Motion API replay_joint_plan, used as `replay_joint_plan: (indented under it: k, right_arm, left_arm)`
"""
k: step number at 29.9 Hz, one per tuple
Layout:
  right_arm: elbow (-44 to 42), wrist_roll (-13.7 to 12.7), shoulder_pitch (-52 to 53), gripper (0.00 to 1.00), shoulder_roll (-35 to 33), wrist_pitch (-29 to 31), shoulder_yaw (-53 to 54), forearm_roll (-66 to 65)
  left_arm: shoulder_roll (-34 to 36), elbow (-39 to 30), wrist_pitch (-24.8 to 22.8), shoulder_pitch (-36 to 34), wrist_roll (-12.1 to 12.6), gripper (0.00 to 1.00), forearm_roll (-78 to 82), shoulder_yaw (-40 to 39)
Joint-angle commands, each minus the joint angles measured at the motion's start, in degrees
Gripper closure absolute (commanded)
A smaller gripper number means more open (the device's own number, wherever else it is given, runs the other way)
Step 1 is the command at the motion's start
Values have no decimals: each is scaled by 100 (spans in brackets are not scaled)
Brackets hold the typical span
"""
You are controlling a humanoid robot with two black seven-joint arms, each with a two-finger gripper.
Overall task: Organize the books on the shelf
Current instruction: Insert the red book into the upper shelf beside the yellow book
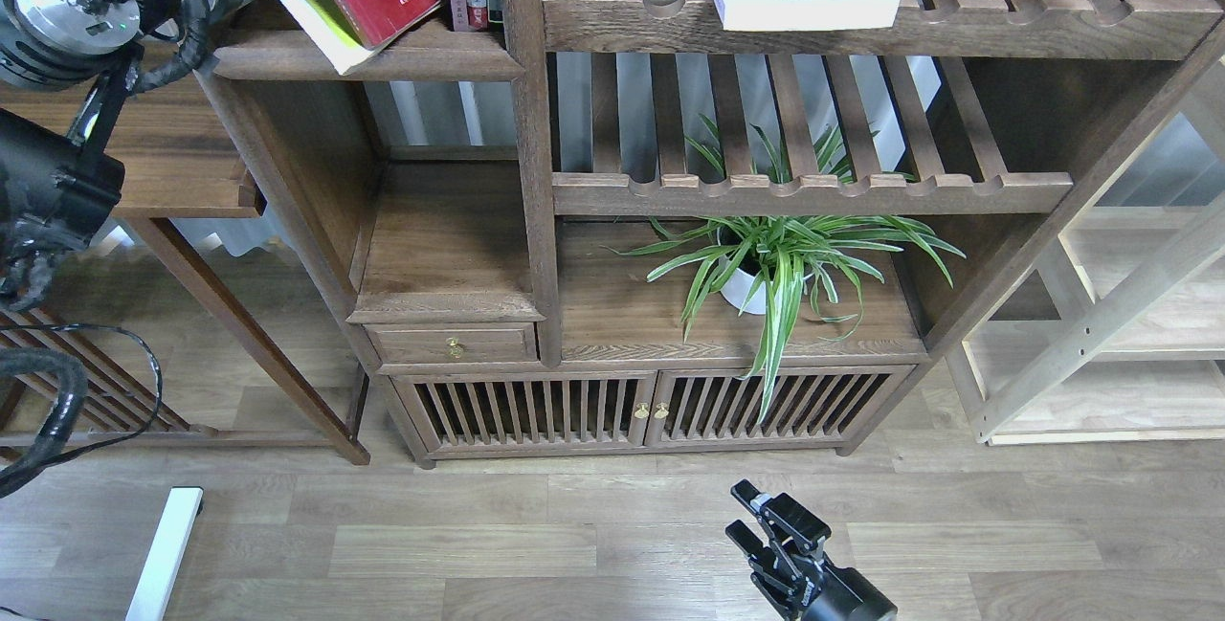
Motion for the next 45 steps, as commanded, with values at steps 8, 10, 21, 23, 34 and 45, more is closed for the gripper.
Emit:
replay_joint_plan:
  k: [8,10,21,23,34,45]
  right_arm:
    - [-1,0,8,30,-1,0,-18,-1]
    - [-1,0,8,30,-1,0,-27,-1]
    - [-1,-9,8,30,-1,0,-62,-1]
    - [-1,-9,8,30,-1,0,-79,-1]
    - [-1,-17,8,30,-1,0,-88,-9]
    - [8,-26,0,30,-45,0,-79,-18]
  left_arm:
    - [-16,2,25,-13,1,62,117,221]
    - [-7,-33,61,-22,1,51,117,309]
    - [318,-955,1123,-92,1,16,91,537]
    - [389,-1218,1474,-84,1,13,65,546]
    - [617,-2370,1744,-22,1,10,-612,976]
    - [608,-3293,1744,65,1,7,-1411,1118]
